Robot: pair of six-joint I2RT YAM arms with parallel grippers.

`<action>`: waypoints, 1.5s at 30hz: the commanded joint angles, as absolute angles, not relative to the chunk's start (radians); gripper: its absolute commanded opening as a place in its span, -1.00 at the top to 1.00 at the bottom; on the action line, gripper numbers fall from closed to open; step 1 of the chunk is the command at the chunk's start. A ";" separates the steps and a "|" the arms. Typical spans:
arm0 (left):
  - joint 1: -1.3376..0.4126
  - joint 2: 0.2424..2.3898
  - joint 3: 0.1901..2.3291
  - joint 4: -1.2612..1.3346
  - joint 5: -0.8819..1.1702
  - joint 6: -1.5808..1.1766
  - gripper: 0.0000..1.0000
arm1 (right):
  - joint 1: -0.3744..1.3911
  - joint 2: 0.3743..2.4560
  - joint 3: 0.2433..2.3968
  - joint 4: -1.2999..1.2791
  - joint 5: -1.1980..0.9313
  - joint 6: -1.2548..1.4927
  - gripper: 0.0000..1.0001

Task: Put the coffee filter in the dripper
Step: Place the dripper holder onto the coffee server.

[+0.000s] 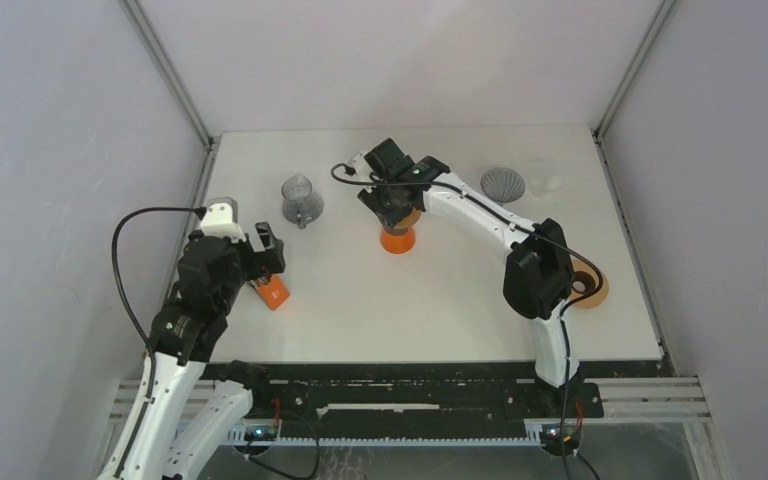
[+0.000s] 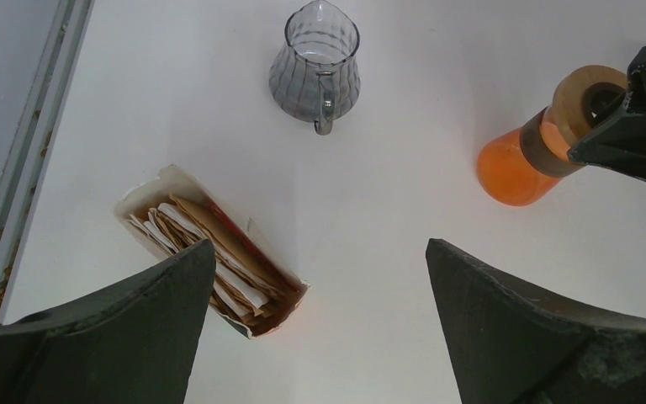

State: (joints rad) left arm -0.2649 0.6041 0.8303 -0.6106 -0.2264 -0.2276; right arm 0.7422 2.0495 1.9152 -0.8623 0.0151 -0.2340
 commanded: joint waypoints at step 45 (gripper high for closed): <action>-0.249 0.618 0.803 -0.569 -0.169 -0.225 -1.00 | 0.582 1.693 1.597 -0.580 -0.100 0.146 -0.75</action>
State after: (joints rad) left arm -0.2584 0.6147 0.8303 -0.6075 -0.1860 -0.2276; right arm 0.5987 1.7180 1.6108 -0.6495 -0.0353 0.0605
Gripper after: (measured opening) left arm 0.997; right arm 0.869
